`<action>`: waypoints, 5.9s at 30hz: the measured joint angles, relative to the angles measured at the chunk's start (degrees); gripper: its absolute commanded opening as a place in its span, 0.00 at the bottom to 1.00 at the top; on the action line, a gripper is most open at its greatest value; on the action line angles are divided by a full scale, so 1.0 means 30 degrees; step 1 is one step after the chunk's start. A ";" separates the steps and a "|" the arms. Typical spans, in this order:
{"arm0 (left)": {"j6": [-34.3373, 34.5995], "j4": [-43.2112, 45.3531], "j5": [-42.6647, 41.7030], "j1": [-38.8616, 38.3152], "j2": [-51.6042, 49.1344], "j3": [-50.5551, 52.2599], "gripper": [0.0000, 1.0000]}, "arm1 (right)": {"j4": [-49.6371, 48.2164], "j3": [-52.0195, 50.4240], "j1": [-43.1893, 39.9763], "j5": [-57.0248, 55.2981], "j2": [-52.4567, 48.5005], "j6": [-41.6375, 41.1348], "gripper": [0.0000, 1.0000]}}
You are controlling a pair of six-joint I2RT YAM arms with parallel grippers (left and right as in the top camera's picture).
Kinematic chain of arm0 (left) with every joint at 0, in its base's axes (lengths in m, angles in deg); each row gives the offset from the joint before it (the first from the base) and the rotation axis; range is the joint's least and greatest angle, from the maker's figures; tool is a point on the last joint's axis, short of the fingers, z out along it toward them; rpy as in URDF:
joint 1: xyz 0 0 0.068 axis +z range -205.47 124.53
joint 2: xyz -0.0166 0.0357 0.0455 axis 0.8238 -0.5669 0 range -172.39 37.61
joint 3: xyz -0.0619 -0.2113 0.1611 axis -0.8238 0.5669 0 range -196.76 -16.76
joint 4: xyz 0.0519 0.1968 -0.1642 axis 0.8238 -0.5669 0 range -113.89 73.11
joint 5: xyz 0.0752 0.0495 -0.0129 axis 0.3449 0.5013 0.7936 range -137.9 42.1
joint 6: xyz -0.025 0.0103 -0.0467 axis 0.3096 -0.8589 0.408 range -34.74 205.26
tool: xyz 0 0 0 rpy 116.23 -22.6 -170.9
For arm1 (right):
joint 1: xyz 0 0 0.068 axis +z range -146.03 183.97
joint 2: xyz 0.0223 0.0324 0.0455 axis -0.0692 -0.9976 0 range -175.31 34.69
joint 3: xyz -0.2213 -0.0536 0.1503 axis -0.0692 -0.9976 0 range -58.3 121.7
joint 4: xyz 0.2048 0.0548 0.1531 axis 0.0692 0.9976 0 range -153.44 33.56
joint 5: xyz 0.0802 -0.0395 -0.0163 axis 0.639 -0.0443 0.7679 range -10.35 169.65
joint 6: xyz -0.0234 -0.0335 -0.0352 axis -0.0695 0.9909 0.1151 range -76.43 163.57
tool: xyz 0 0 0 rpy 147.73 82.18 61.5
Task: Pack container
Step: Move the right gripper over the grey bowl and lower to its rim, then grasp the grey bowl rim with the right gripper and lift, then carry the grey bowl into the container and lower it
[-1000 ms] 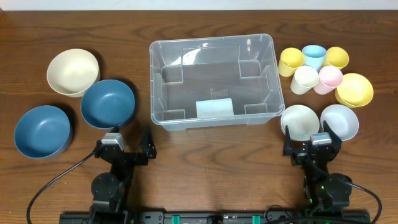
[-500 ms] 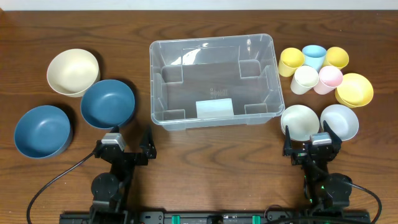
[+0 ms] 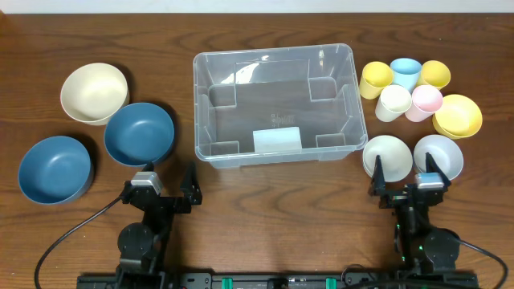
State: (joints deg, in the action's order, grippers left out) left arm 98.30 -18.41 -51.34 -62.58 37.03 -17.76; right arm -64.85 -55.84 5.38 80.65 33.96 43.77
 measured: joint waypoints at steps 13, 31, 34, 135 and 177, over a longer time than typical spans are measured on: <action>0.0007 -0.0015 0.0000 0.0000 0.0000 -0.0022 0.98 | 1.3129 1.6757 0.0000 -0.0036 -0.9420 -0.2047 0.99; 0.0000 -0.0066 0.0000 0.0000 0.0000 -0.0051 0.98 | 2.8625 3.3339 -0.0073 0.2834 -2.5944 -0.1625 0.98; 0.0000 -0.0073 0.0000 0.0000 0.0000 -0.0051 0.98 | 2.9565 3.3186 -0.0590 0.0991 -2.6979 -0.3534 0.99; 0.0000 -0.0073 0.0000 0.0000 0.0000 -0.0051 0.98 | 1.7340 2.4312 -1.0418 0.6951 -2.2549 -0.7271 0.01; 0.0000 -0.0073 0.0000 0.0000 0.0000 -0.0051 0.98 | 0.9158 2.4873 0.7089 -0.6397 -3.5416 -0.5756 0.01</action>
State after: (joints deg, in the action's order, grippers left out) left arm 98.30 -18.62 -51.34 -62.58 37.03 -17.91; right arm -37.38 18.78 26.65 61.46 -72.29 26.51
